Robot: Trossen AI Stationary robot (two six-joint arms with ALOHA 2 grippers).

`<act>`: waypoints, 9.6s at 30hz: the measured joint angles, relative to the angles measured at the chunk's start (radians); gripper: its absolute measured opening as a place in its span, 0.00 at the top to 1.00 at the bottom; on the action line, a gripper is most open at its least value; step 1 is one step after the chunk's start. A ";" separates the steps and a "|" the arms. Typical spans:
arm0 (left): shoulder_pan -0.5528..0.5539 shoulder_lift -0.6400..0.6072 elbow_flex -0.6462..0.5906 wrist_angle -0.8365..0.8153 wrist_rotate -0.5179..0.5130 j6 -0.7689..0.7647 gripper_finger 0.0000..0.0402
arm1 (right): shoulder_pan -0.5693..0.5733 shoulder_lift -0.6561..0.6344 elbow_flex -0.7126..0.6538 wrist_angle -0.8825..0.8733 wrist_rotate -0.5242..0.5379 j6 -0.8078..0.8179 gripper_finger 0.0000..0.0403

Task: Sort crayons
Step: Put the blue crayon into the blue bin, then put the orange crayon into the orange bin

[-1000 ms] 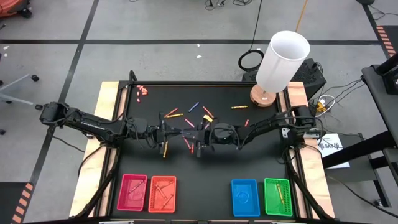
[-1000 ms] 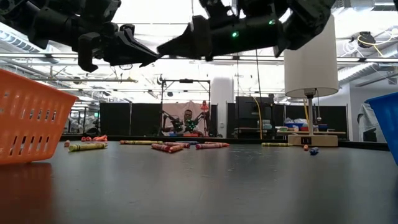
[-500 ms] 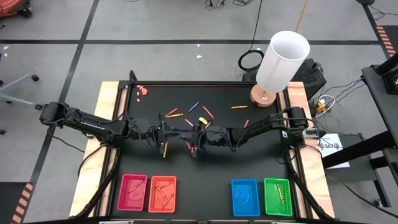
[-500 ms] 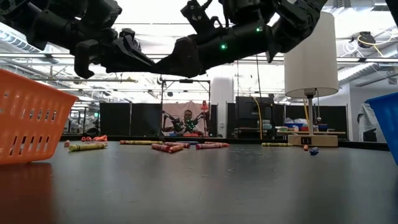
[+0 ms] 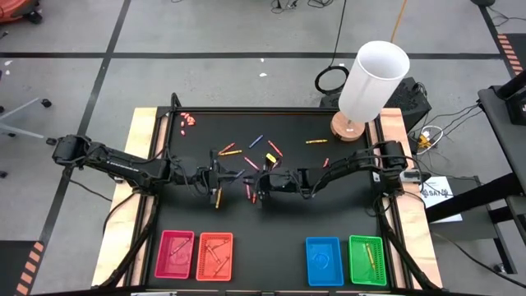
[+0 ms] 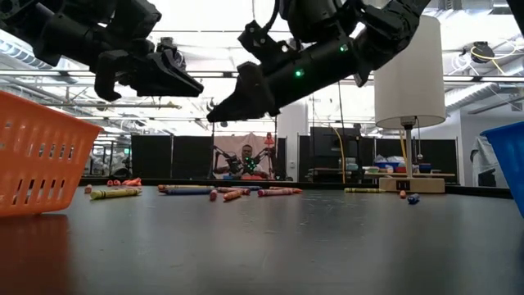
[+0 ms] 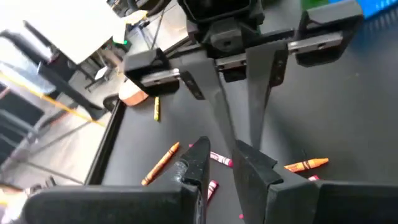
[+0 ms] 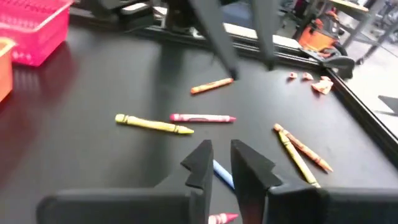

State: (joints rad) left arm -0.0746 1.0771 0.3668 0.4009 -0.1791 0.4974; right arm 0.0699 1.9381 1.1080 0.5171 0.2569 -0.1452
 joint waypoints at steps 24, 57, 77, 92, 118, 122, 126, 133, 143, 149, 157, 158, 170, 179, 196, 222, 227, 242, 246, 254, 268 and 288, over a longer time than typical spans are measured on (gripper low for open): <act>0.000 -0.336 0.001 -0.430 -0.206 -0.292 0.84 | -0.216 0.309 0.388 -0.323 -0.420 -0.060 0.67; 0.000 -0.365 0.000 -0.489 -0.164 -0.335 0.84 | -0.156 0.055 0.447 -0.745 -0.462 -0.169 0.99; 0.000 -0.364 0.000 -0.480 -0.164 -0.362 0.84 | 0.415 -0.378 0.446 -1.327 0.148 0.340 1.00; 0.000 -0.364 0.000 -0.481 -0.164 -0.388 0.84 | 0.637 -0.372 0.446 -1.453 0.240 0.626 1.00; 0.000 -0.352 -0.033 -0.462 -0.106 -0.612 0.84 | 0.796 -0.369 0.301 -1.624 0.100 1.589 0.97; 0.000 -0.330 -0.034 -0.435 -0.107 -0.623 0.84 | 0.812 -0.350 0.239 -1.553 0.029 1.743 0.96; 0.000 -0.296 -0.034 -0.388 -0.109 -0.623 0.84 | 0.819 -0.315 0.216 -1.485 -0.001 1.782 0.96; 0.000 -0.239 -0.034 -0.301 -0.111 -0.575 0.84 | 0.800 -0.252 0.216 -1.420 -0.076 1.790 0.96; 0.000 -0.196 -0.034 -0.298 -0.111 -0.569 0.84 | 0.773 -0.191 0.216 -1.294 -0.130 1.726 0.80; 0.000 -0.193 -0.034 -0.295 -0.112 -0.569 0.84 | 0.771 -0.209 0.216 -1.272 -0.148 1.697 0.62; 0.000 -0.193 -0.034 -0.294 -0.112 -0.570 0.84 | 0.762 -0.276 0.216 -1.267 -0.051 1.602 0.54; 0.000 -0.193 -0.034 -0.294 -0.113 -0.570 0.84 | 0.757 -0.281 0.216 -1.274 -0.014 1.564 0.54; 0.000 -0.143 -0.034 -0.316 -0.284 -0.788 0.84 | 0.623 -0.265 0.216 -1.274 0.671 0.934 0.55; -0.077 -0.019 -0.033 -0.368 -0.321 -1.026 0.84 | 0.526 -0.175 0.216 -1.267 0.790 0.748 0.55; -0.117 0.048 0.094 -0.873 -0.334 -1.591 0.84 | 0.414 -0.025 0.216 -1.170 0.786 0.576 0.55; -0.117 0.048 0.095 -1.205 -0.335 -1.880 0.76 | 0.310 -0.024 0.216 -0.924 0.623 0.368 0.55; -0.118 0.048 0.080 -1.192 -0.342 -1.946 0.64 | 0.311 -0.025 0.216 -0.925 0.598 0.369 0.55; -0.117 0.048 0.036 -1.150 -0.383 -2.005 0.54 | 0.311 -0.025 0.216 -0.924 0.601 0.369 0.55; -0.117 0.048 0.036 -1.133 -0.373 -2.004 0.54 | 0.311 -0.025 0.216 -0.924 0.601 0.369 0.55; -0.116 0.048 0.036 -1.135 -0.344 -2.011 0.54 | 0.311 -0.025 0.216 -0.924 0.601 0.369 0.55; -0.116 0.048 0.036 -1.095 -0.292 -2.005 0.55 | 0.311 -0.025 0.216 -0.924 0.601 0.368 0.55; -0.116 0.159 0.037 -1.013 -0.319 -1.722 0.90 | 0.311 -0.025 0.216 -0.921 0.601 0.368 0.55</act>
State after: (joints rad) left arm -0.1902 1.2359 0.4034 -0.6122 -0.4982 -1.2241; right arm 0.3813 1.9133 1.3239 -0.4034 0.8577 0.2230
